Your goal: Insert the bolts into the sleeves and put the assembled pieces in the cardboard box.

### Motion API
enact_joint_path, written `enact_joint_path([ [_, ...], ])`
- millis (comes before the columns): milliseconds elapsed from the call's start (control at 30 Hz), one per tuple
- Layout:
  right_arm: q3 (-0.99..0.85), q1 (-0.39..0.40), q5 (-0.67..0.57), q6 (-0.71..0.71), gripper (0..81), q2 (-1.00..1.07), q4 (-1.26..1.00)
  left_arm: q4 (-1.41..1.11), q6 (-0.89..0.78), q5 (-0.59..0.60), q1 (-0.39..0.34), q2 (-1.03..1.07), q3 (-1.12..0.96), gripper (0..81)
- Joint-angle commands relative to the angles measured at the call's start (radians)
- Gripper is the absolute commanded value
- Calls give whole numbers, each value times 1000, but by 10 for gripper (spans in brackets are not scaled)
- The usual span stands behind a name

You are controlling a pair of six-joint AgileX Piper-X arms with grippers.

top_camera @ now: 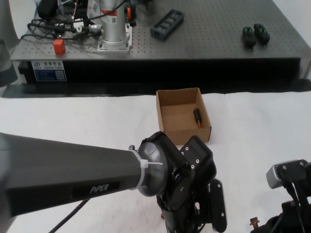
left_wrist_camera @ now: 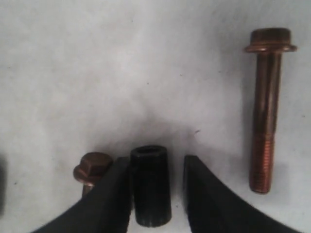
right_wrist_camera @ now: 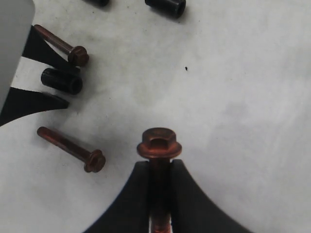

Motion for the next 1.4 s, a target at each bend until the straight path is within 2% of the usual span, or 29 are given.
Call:
enact_joint_path([
  [0, 0, -6, -9, 5, 21, -8, -3, 18, 10, 0, -3, 25, 0, 237],
  [133, 0, -6, -9, 5, 21, -8, -20, 18, -14, -2, -3, 25, 0, 6],
  [233, 0, -6, -15, 5, 21, -8, -69, -3, -118, -41, -3, 6, -19, 7],
  [300, 0, -6, -65, 8, 21, -8, -136, -51, -197, -69, 6, -44, -19, 7],
  [433, 0, -3, -190, 138, 21, -37, -352, -166, -446, -62, 65, -193, 35, 7],
  [533, 0, 11, -263, 279, 21, -55, -590, -346, -584, 53, 115, -359, 186, 7],
  [600, 0, 37, -281, 377, 21, -55, -776, -498, -628, 173, 133, -463, 313, 7],
  [700, 0, 82, -281, 462, 21, -47, -994, -705, -650, 305, 134, -582, 469, 7],
  [800, 0, 117, -275, 543, 21, -23, -1124, -847, -755, 397, 134, -661, 544, 7],
  [1067, 0, 159, -278, 573, 21, 3, -1149, -906, -818, 419, 134, -731, 565, 7],
  [1367, 0, 187, -286, 573, 21, 3, -1093, -957, -868, 384, 134, -731, 565, 7],
])
